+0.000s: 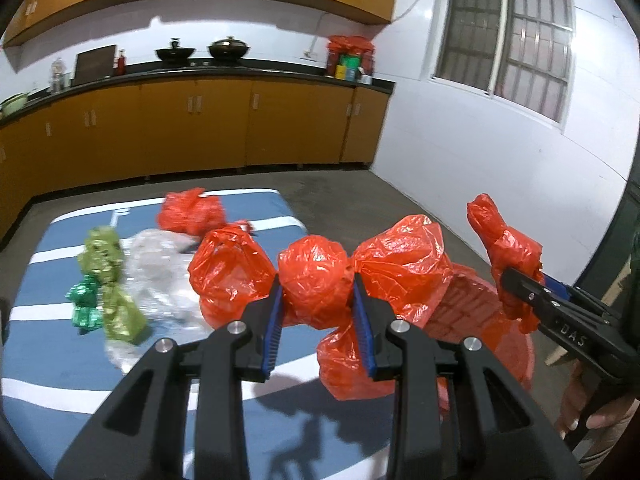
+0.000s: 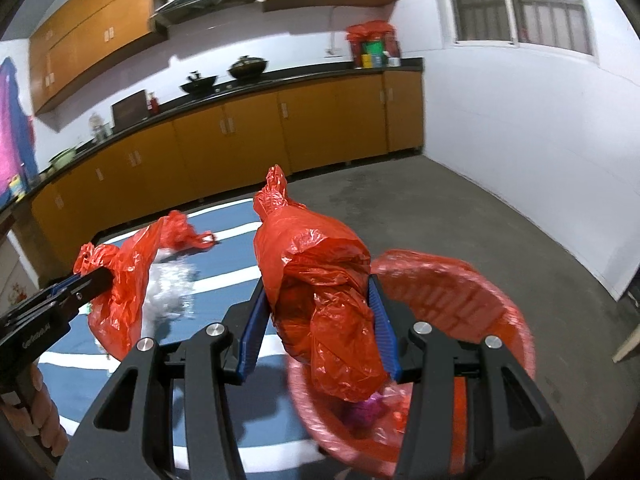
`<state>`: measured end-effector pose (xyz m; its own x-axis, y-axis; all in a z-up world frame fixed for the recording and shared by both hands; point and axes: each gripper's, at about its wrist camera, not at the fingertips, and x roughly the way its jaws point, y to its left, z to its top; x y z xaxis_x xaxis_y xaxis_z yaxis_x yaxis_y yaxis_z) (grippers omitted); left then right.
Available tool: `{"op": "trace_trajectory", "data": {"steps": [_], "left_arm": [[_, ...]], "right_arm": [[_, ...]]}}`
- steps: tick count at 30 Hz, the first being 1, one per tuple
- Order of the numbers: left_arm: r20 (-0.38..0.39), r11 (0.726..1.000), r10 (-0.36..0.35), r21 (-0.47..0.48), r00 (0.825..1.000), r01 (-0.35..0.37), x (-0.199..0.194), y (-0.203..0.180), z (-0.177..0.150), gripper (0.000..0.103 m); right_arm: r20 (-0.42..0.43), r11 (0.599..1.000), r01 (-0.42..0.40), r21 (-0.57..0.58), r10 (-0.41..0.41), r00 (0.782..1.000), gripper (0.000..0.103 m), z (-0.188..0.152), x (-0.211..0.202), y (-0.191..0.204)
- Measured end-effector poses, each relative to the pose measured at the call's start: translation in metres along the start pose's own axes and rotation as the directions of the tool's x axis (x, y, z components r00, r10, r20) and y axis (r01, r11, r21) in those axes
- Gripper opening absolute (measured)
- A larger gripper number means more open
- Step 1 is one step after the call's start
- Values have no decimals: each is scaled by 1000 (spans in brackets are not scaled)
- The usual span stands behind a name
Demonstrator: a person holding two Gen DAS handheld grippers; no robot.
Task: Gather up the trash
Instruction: 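Carry the red bags to the basket and release them from both tools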
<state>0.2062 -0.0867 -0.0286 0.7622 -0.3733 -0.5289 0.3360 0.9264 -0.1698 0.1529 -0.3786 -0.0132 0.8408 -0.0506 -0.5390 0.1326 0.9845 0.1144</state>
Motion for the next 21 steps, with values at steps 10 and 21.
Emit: {"op": "trace_trajectory", "data": {"steps": [10,21], "left_arm": [[-49,993,-110,40,993,112,32,-49,-2,32],[-113,975,-207,64,972,215,67,-94,-2,33]], "right_arm": [[-7,991,96,93,-96,995,49,-3,-12,-49],[-12,977,121,178,-121,993,49,-3,-9,-75]]}}
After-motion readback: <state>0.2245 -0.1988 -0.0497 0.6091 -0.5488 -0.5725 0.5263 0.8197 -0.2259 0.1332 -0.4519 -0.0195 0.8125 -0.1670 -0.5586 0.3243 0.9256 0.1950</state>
